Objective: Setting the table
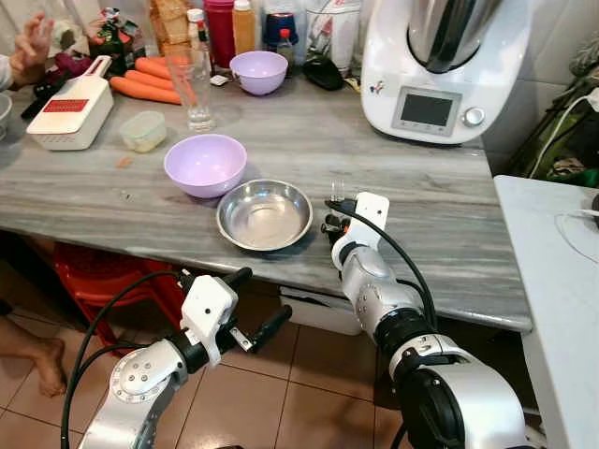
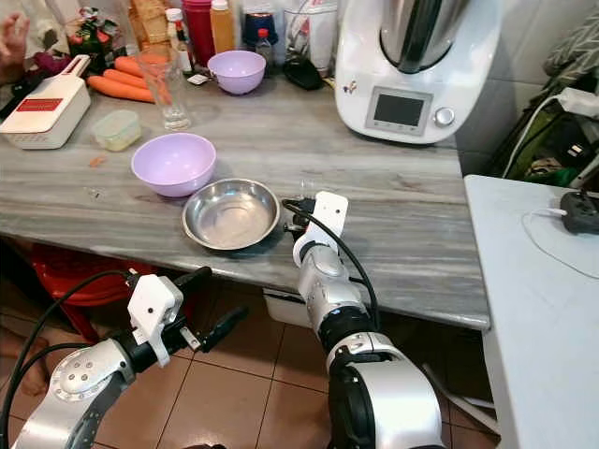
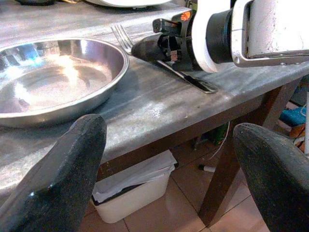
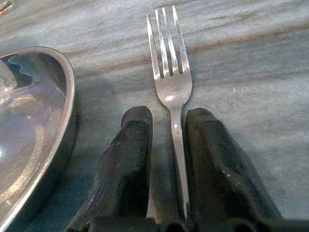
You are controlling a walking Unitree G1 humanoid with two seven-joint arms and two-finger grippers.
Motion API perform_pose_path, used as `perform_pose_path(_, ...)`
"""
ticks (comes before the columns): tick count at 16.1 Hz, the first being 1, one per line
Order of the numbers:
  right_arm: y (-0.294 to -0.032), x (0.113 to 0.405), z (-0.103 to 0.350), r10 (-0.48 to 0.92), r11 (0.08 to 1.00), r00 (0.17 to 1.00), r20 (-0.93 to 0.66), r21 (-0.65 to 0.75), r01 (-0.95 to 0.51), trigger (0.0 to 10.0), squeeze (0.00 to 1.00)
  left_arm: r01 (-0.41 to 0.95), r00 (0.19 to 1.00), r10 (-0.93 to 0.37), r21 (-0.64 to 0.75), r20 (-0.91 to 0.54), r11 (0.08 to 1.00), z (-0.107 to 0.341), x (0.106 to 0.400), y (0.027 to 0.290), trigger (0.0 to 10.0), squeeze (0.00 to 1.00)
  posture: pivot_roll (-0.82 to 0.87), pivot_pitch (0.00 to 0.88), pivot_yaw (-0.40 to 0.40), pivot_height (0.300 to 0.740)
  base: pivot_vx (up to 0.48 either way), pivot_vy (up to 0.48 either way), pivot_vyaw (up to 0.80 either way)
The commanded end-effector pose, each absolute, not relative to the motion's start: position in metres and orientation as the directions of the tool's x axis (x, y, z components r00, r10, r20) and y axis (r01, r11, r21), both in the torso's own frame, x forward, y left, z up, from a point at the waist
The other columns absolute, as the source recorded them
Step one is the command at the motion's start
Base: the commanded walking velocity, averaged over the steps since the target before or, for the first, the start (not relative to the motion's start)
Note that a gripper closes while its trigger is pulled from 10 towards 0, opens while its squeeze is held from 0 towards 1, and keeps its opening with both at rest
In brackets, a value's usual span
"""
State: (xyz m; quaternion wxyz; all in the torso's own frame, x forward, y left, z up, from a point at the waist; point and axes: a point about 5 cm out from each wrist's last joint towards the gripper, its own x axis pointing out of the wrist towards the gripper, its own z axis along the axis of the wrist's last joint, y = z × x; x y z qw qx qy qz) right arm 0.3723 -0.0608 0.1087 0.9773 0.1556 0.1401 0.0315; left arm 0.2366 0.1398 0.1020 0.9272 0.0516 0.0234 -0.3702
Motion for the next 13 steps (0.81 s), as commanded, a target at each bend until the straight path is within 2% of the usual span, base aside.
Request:
perform_pose_path(1,-0.047,0.37,0.111,0.133,0.942,0.955,-0.265,0.334,-0.039,10.0,1.0,0.701,0.713,-0.696,0.085,-0.084,0.708,0.103,0.238,0.137,10.0,0.0,0.09,0.112,-0.028,0.74,0.0,0.0,0.0)
perform_pose_path(9,-0.067,0.374,0.125,0.1,0.954,0.986,-0.131,0.293,-0.058,10.0,1.0,0.702,0.712,-0.701,0.091,-0.044,0.707,0.105,0.253,0.128,10.0,0.0,0.04,0.058,-0.027,0.74,0.0,0.0,0.0)
perform_pose_path(12,-0.082,0.368,0.13,0.071,0.979,0.996,-0.05,0.195,-0.06,10.0,1.0,0.68,0.731,-0.683,0.096,-0.011,0.727,0.109,0.261,0.126,10.0,0.0,0.04,0.04,-0.03,0.74,0.0,0.0,0.0)
perform_pose_path(13,-0.096,0.36,0.124,0.031,0.991,0.998,-0.061,0.13,-0.023,10.0,1.0,0.664,0.745,-0.667,0.097,0.0,0.742,0.109,0.263,0.126,10.0,0.0,0.03,0.038,-0.03,0.74,0.0,0.0,0.0)
